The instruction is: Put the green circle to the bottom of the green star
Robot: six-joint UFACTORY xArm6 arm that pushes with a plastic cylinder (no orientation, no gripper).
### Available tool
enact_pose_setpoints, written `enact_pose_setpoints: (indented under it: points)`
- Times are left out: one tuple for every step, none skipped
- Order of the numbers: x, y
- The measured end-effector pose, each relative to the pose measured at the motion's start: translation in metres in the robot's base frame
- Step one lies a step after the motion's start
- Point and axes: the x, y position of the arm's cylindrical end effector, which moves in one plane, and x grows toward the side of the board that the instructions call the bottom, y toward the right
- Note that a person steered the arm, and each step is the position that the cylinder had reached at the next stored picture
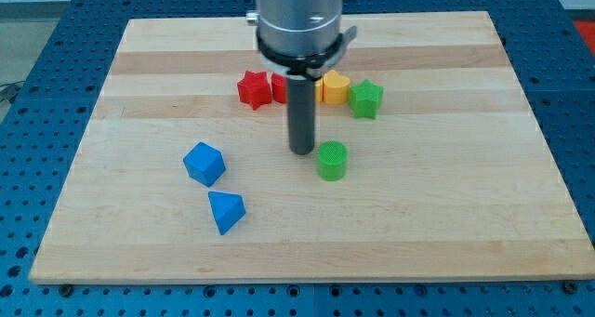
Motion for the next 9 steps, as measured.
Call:
enact_pose_setpoints:
  points:
    - [0.02, -0.032]
    - [0.055, -0.036]
    - [0.044, -0.007]
    - [0.027, 0.014]
    - [0.023, 0.025]
    - [0.016, 0.039]
    - [0.034, 0.034]
    - [0.043, 0.031]
    - [0.054, 0.031]
